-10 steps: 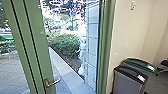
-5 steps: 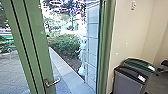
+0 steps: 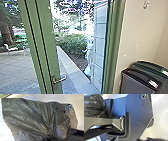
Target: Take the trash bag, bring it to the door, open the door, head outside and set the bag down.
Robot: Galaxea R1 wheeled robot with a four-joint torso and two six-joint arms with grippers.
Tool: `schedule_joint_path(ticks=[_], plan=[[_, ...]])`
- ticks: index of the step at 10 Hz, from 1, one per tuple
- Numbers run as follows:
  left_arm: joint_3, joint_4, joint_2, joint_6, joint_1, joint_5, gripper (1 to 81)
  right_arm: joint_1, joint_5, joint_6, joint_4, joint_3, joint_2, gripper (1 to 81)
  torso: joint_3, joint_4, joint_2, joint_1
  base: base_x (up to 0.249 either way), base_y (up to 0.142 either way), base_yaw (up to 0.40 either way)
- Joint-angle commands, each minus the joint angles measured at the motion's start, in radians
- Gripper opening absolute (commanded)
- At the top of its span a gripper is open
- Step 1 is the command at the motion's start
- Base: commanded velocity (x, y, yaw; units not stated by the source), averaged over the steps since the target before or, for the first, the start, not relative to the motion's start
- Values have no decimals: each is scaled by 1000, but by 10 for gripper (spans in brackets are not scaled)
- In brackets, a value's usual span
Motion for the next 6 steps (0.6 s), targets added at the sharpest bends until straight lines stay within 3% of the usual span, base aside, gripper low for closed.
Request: schedule_joint_path(ticks=[1, 3, 6], plan=[[72, 5, -49, 6, -32, -29, 10, 40, -70, -2, -15, 101, -44, 811, 0, 0, 0, 0, 0, 0, 296], [152, 5, -107, 6, -16, -63, 10, 39, -67, -1, -14, 248, -130, 811, 0, 0, 0, 0, 0, 0, 295], [151, 5, -114, 6, -6, -63, 10, 36, -67, -1, -14, 280, -155, 811, 0, 0, 0, 0, 0, 0, 294]])
